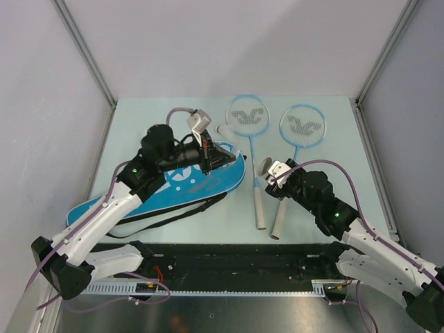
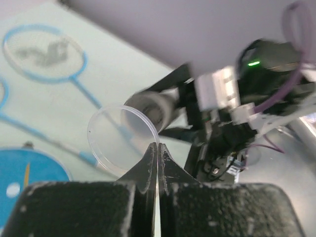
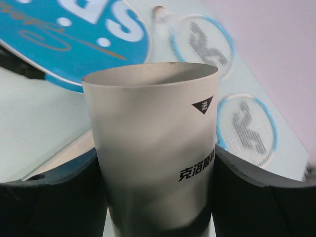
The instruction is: Pack up the badminton gear
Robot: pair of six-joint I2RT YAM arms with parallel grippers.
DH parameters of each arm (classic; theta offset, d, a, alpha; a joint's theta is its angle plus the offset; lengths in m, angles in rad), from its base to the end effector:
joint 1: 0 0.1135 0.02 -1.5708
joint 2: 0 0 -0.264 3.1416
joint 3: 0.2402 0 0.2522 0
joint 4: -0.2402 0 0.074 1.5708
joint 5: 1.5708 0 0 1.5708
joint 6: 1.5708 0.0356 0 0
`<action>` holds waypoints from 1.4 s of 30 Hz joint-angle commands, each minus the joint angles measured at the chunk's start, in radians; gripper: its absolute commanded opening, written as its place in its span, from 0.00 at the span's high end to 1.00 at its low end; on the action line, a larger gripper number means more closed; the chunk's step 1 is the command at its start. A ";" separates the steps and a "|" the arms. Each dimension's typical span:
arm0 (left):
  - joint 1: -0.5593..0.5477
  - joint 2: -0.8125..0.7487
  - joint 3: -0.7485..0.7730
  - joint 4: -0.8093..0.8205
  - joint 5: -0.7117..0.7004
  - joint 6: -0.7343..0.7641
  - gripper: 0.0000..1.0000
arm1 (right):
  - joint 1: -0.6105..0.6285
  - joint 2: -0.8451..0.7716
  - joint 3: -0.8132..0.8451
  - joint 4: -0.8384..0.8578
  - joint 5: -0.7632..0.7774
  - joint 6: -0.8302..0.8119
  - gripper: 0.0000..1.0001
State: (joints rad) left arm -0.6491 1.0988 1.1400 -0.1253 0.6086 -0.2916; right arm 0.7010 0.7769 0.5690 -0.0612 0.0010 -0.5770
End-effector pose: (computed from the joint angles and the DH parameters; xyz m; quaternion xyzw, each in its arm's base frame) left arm 0.1829 -0.1644 0.4100 0.3244 0.6551 -0.4892 0.4756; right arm 0.1448 0.1222 0.2776 -0.4742 0.6388 0.0371 0.6047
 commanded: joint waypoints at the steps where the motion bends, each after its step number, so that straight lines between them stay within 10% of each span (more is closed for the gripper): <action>1: -0.067 0.027 -0.127 -0.081 -0.299 -0.021 1.00 | 0.048 -0.060 0.022 0.043 0.370 0.111 0.69; 8: -0.328 0.208 -0.169 -0.096 -0.682 -0.026 1.00 | 0.029 -0.175 0.011 0.088 0.504 0.120 0.67; 19: -0.434 0.483 -0.166 -0.102 -0.761 -0.142 0.98 | -0.012 -0.214 0.003 0.133 0.404 0.094 0.66; 23: -0.434 0.506 -0.163 -0.102 -0.730 -0.152 0.60 | -0.014 -0.206 0.003 0.127 0.386 0.106 0.66; 30: -0.362 0.281 -0.177 -0.105 -0.650 -0.087 0.35 | -0.009 -0.209 0.005 0.127 0.330 0.149 0.64; 31: -0.339 0.268 -0.158 -0.112 -0.659 -0.077 0.17 | -0.009 -0.208 0.005 0.126 0.329 0.158 0.64; 42: -0.074 0.723 0.361 -0.169 -1.073 0.112 0.27 | -0.011 -0.226 0.014 0.120 0.383 0.289 0.62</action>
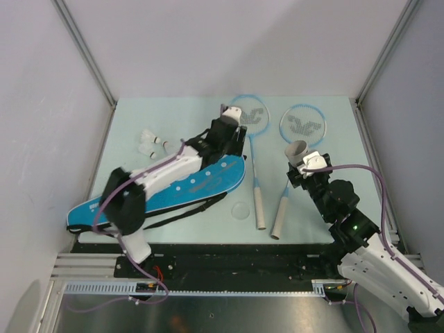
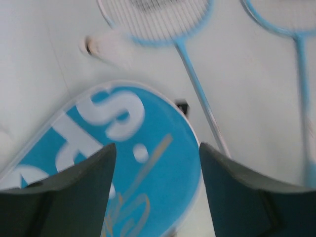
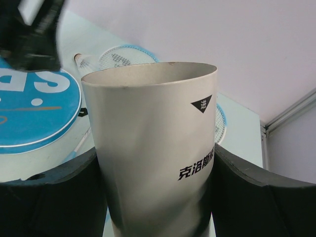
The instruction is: Pack up the badminton gear
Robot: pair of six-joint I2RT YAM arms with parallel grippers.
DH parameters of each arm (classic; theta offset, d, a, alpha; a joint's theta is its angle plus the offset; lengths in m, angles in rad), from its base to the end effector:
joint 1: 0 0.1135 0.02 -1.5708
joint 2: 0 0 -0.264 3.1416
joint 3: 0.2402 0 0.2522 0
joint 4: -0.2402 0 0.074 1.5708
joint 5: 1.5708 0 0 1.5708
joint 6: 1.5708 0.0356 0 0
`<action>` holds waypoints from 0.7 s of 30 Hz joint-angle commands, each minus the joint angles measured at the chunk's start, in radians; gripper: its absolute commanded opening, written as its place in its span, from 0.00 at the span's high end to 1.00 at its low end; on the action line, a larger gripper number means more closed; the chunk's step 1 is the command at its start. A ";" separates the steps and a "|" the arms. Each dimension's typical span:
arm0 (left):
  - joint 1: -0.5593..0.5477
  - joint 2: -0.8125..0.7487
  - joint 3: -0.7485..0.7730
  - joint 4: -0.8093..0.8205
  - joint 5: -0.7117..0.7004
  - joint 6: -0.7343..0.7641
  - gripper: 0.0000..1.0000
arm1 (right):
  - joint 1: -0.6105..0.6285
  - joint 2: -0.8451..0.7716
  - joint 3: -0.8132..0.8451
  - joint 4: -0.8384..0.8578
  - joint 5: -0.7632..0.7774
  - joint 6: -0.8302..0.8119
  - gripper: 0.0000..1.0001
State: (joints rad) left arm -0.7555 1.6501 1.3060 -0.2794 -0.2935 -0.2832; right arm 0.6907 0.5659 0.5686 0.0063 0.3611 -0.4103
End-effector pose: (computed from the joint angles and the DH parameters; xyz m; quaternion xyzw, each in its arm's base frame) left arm 0.2833 -0.2527 0.2874 0.1411 0.8715 -0.1110 0.4563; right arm 0.1231 0.0854 0.3167 -0.2535 0.6569 -0.0275 0.7095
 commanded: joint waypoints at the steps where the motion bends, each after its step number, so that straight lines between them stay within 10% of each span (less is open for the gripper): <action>1: 0.042 0.257 0.235 -0.014 -0.194 0.120 0.30 | -0.003 -0.015 0.014 0.046 0.022 0.110 0.62; 21: 0.111 0.786 0.774 -0.026 -0.391 0.365 0.50 | -0.030 -0.027 0.014 0.047 -0.002 0.093 0.61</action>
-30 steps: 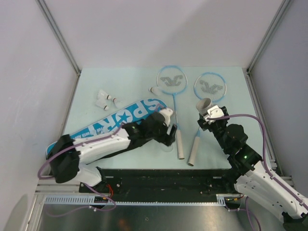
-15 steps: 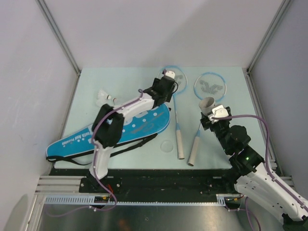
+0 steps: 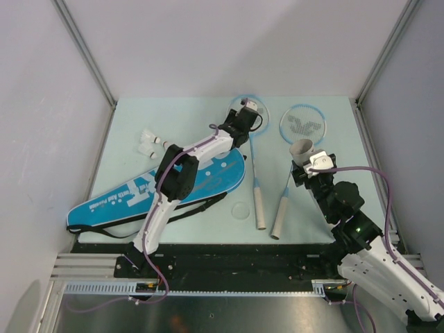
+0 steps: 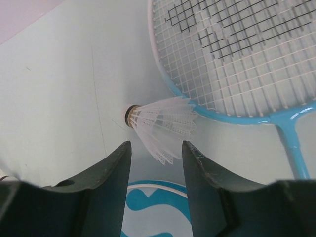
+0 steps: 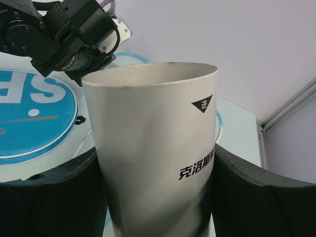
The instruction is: Pack up the badminton gear
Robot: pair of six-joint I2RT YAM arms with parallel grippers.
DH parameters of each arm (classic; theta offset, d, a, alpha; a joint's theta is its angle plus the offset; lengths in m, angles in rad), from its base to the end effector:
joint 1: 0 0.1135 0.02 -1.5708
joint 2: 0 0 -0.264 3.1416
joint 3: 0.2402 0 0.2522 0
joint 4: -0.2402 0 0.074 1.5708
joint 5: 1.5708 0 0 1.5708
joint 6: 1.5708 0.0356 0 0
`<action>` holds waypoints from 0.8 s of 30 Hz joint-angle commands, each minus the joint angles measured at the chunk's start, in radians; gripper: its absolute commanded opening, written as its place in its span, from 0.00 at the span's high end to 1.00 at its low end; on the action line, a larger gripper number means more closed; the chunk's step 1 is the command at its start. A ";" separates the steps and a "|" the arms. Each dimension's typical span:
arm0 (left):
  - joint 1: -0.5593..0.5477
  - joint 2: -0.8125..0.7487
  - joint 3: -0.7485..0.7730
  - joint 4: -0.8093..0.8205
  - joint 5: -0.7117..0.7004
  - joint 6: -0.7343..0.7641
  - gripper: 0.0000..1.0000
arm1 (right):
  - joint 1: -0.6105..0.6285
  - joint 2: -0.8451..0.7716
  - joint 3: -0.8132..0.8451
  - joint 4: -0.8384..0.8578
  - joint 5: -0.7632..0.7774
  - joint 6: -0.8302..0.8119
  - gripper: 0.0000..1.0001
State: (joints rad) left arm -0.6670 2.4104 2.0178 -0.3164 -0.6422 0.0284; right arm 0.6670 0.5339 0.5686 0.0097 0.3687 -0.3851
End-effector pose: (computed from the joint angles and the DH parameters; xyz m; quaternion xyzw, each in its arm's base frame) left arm 0.4403 -0.3195 0.1848 0.1698 0.8555 0.1479 0.4663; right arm 0.1200 0.0781 0.3211 -0.2266 0.6542 -0.0257 0.7211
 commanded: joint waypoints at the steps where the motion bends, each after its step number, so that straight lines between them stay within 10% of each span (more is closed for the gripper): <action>1: 0.030 0.041 0.070 0.011 -0.045 0.057 0.51 | -0.007 0.005 0.014 0.044 -0.008 0.066 0.61; 12: 0.055 0.043 0.153 0.007 -0.011 0.136 1.00 | -0.009 0.049 0.017 0.039 -0.025 0.055 0.63; 18: 0.055 -0.246 0.114 -0.139 0.091 -0.017 1.00 | -0.009 0.096 0.037 0.007 -0.123 0.017 0.64; 24: 0.124 -0.687 -0.183 -0.253 0.758 -0.369 1.00 | -0.014 0.155 0.054 -0.004 -0.262 -0.044 0.66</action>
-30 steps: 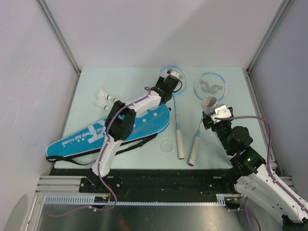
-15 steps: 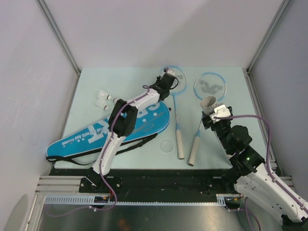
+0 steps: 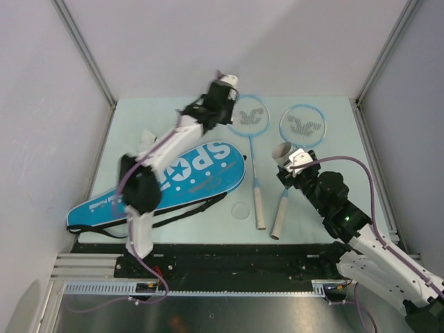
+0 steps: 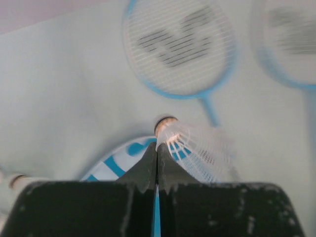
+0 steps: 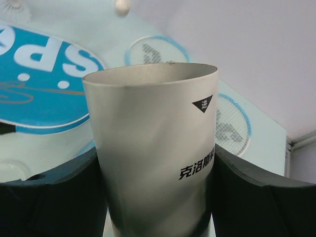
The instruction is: Pack up the badminton gear
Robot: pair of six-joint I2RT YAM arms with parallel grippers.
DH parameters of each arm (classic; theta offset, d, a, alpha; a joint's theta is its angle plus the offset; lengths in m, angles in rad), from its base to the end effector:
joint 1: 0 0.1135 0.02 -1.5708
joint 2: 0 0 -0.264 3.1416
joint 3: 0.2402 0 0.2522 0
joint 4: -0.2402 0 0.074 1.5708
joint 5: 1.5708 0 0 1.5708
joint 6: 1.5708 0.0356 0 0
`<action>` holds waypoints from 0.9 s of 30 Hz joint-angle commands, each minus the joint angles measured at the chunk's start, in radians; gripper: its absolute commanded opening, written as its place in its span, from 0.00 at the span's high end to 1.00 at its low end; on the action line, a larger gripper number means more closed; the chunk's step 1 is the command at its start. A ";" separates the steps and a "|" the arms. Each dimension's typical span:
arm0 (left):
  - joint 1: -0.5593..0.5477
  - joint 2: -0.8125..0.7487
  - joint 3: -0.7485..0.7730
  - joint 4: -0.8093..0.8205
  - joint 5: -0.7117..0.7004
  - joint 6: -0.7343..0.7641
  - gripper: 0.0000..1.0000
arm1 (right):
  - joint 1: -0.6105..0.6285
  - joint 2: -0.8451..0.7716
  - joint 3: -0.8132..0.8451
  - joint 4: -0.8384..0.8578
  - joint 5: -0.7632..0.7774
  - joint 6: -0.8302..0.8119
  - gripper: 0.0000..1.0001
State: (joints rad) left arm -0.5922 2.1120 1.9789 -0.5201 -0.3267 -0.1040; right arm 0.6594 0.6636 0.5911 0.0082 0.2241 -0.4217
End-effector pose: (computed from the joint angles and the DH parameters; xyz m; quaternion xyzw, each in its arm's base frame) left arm 0.4148 -0.2653 0.3013 0.1439 0.8758 -0.0120 0.4605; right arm 0.1386 0.0974 0.3112 -0.3075 0.6609 -0.0004 0.6846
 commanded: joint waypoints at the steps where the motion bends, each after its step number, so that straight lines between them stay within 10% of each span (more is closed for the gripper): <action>1: 0.051 -0.446 -0.185 -0.038 0.509 -0.238 1.00 | -0.006 0.031 0.032 -0.029 -0.149 -0.020 0.65; 5: 0.049 -0.665 -0.438 0.020 0.896 -0.200 1.00 | -0.006 0.039 0.032 -0.045 -0.281 -0.052 0.65; 12: 0.023 -0.874 -0.621 0.040 1.147 -0.171 1.00 | 0.023 0.060 0.030 -0.040 -0.489 -0.089 0.65; 27: -0.123 -0.831 -0.658 0.100 1.086 -0.198 1.00 | 0.091 0.011 0.030 -0.048 -0.568 -0.100 0.65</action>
State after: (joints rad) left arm -0.6838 1.2736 1.2797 -0.4725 0.7364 -0.2718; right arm 0.7254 0.6895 0.5949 -0.1143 -0.3012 -0.5640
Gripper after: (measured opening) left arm 0.005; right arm 0.707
